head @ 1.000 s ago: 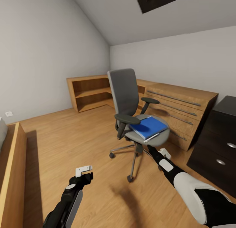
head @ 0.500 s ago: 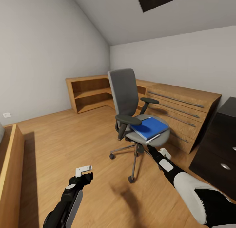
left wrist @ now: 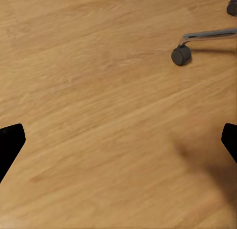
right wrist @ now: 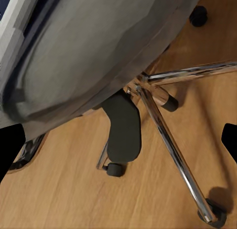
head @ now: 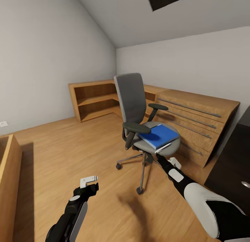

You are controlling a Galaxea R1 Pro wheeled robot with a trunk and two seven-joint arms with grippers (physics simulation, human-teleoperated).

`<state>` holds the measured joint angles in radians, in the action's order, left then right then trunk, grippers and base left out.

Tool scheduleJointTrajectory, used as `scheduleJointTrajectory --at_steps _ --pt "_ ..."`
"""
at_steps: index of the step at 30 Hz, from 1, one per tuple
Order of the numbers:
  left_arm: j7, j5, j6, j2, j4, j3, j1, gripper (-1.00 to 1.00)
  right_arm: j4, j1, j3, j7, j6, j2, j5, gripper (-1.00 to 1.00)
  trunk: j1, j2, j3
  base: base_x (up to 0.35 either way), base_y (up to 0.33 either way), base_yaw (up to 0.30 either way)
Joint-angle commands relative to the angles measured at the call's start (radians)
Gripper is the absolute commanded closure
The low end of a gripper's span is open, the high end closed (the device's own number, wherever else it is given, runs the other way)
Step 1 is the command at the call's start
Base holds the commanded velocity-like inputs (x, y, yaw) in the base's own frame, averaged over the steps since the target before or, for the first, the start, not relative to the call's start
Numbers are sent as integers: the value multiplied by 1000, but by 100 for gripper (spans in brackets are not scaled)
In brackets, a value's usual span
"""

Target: In the bedroom, organize the workspace by keeping the computer under the desk, ensuring the monitor is on the desk, placing the keyboard on the desk next to the monitor, placing the mouse on the desk next to the keyboard, moving the folder from the swivel chair onto the desk next to the mouse, stacking the notebook on top of the folder with the pen on top of the notebook, and positioning the swivel chair next to the desk.

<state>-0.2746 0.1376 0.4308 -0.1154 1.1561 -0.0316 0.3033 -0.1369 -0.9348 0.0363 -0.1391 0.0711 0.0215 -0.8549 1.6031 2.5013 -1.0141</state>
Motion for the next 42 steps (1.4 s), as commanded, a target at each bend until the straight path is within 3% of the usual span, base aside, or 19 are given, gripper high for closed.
scheduleJointTrajectory --at_steps 1,24,42 --pt "-9 10 3 0 1 -2 0 -100 2 -1 4 -7 3 0 -4 -100 0 0 -1 151 0 0" --pt "-9 10 7 0 -13 -2 0 -100 2 -1 4 -8 3 0 -4 -100 0 0 -1 118 0 0" --pt "-9 11 9 0 -13 -2 0 -100 2 -1 5 -8 3 1 -4 -100 0 0 -1 -256 0 0"
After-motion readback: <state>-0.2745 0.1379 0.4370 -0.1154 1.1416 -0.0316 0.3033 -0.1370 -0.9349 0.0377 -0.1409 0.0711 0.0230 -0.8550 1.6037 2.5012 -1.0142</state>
